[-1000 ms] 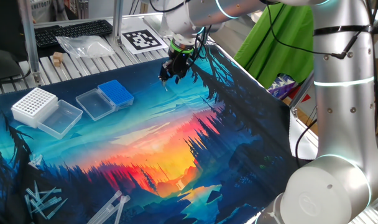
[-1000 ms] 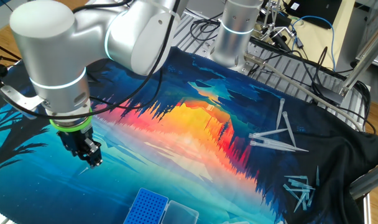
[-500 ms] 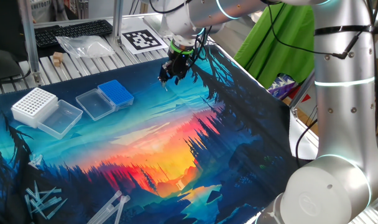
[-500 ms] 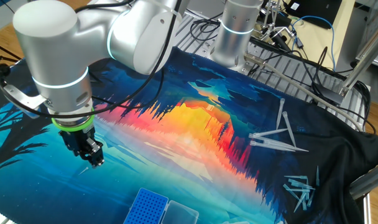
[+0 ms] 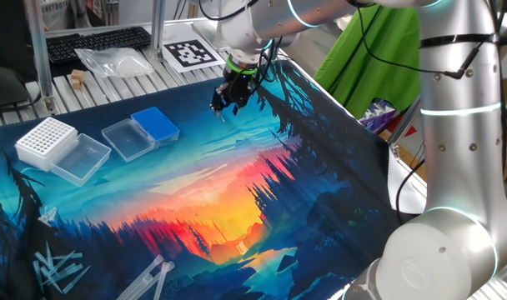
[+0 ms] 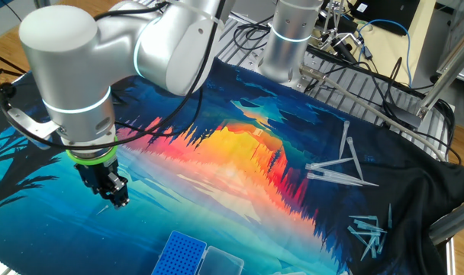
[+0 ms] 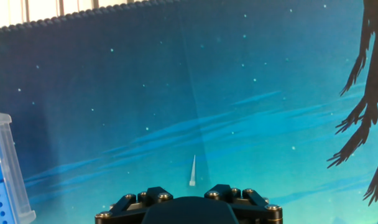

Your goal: Insert a small pipette tip into the holder for small pipette tips

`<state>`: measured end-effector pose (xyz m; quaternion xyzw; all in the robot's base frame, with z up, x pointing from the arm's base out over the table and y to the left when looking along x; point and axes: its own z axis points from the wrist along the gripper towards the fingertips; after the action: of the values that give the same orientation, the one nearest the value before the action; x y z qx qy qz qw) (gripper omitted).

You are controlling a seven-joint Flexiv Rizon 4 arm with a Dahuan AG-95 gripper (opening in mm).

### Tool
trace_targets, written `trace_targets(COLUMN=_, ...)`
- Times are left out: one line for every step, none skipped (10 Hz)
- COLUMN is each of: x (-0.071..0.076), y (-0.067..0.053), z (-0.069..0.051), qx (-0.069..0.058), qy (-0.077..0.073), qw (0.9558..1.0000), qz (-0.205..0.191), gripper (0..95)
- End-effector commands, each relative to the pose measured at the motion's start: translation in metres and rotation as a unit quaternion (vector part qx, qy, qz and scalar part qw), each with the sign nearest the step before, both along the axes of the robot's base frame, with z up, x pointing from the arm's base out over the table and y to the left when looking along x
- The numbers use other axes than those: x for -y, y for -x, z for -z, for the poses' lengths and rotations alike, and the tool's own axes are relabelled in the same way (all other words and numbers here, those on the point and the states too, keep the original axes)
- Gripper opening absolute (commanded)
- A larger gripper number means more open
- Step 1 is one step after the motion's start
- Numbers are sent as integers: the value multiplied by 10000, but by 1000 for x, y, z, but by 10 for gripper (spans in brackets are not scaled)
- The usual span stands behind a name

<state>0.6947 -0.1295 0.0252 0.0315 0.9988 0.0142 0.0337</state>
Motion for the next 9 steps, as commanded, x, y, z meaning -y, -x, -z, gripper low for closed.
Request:
trace_targets(x=1, y=-1, z=4, qx=-6, qy=-11, qw=10000, qz=0, gripper=570)
trace_targets(x=1, y=-2, z=6, qx=-3, qy=-9, qw=10000, qz=-2, gripper=570)
trace_targets(x=1, y=-2, z=7, qx=-3, qy=-14, qw=10000, qz=7, gripper=570)
trace_targets(x=1, y=-2, z=7, qx=-6, qy=-17, qw=10000, qz=14, gripper=570)
trace_targets(x=1, y=-3, z=8, qx=-9, qy=-18, qw=10000, qz=11, gripper=570)
trace_targets(x=1, y=-3, z=9, qx=-9, qy=-19, qw=10000, qz=13, gripper=570)
trace_targets(x=1, y=-3, z=11, qx=-13, qy=-23, qw=10000, qz=18, gripper=570)
trace_targets(x=1, y=-3, z=12, qx=-16, qy=-26, qw=10000, qz=26, gripper=570)
trace_targets(x=1, y=-3, z=12, qx=-21, qy=-27, qw=10000, qz=29, gripper=570)
